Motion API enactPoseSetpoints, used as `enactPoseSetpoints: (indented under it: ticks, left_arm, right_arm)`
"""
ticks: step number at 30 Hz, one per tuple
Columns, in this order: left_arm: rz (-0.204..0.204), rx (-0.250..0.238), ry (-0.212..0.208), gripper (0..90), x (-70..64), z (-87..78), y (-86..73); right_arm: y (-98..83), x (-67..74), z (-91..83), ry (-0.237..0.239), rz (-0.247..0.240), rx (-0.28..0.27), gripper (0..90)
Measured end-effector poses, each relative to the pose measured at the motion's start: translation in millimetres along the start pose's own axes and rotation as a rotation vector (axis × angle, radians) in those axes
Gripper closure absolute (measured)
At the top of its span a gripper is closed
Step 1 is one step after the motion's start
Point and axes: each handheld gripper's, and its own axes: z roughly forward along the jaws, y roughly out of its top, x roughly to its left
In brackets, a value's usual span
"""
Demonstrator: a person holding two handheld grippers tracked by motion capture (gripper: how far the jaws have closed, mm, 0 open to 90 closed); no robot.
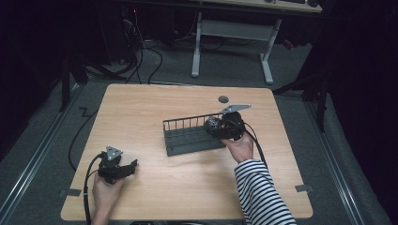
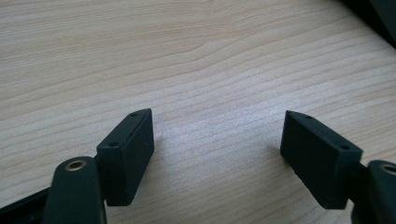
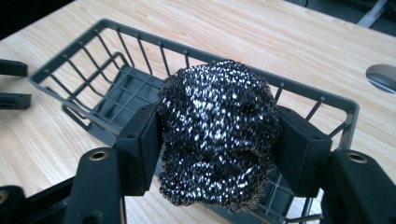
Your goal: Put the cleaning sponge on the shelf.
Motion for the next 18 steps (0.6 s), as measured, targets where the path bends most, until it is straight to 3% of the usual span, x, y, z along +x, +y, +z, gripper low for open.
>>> enactPoseSetpoints:
  ticks: [18]
  left_arm:
    - [-0.001,-0.001,-0.001,26.0,0.1,0.0,-0.1]
  right_arm:
    - [7.8,-1.3,29.6,-0.024,0.013,0.076,38.1]
